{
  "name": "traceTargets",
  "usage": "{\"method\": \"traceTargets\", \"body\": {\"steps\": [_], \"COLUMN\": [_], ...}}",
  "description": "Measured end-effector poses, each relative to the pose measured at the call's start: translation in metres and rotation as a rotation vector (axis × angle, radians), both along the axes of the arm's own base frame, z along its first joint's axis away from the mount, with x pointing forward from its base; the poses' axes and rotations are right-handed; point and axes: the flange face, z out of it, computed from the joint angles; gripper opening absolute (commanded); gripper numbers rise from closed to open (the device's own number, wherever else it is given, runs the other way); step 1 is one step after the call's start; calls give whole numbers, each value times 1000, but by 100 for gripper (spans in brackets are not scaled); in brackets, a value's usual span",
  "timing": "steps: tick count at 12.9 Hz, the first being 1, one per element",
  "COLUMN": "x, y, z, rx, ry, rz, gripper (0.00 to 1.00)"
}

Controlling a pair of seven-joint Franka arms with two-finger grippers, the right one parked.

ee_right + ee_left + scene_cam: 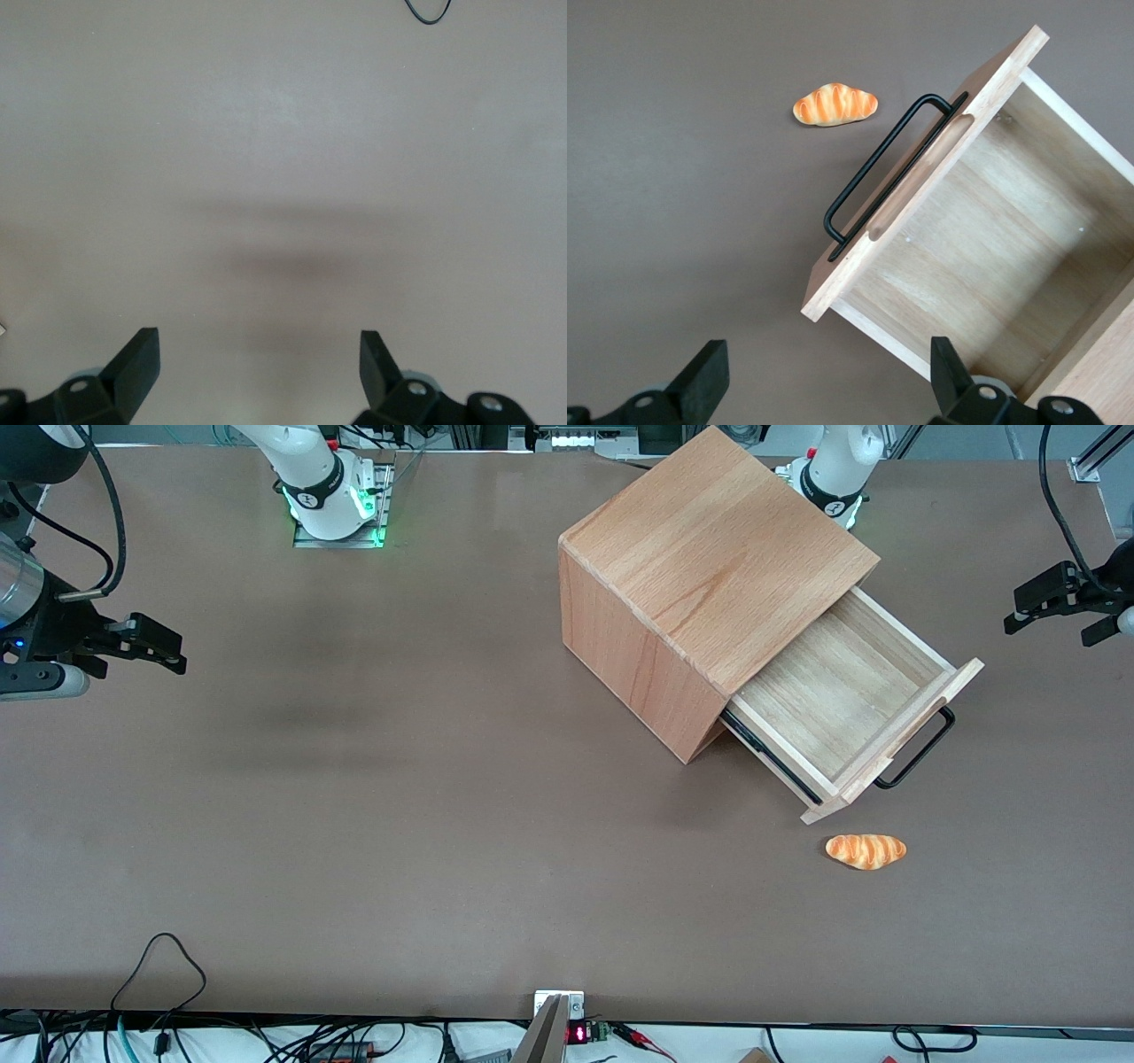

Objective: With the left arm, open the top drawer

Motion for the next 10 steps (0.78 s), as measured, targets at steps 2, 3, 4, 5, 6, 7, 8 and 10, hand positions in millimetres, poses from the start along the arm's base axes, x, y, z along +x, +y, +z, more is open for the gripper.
{"method": "traceTargets", "body": {"steps": [2, 3, 4, 5, 6, 7, 8, 10], "x": [0, 0, 0, 0, 0, 0, 0, 0], "y": [1, 1, 1, 1, 1, 1, 1, 1], "z": [2, 4, 6, 6, 6, 7, 7, 7], "rx": [8, 9, 10, 11, 11, 11, 11, 11], "ry": [-3, -8, -11, -12, -12, -12, -13, -13], "rz": [2, 4, 5, 6, 6, 7, 7, 8], "gripper": [100, 100, 100, 100, 100, 100, 100, 100]}}
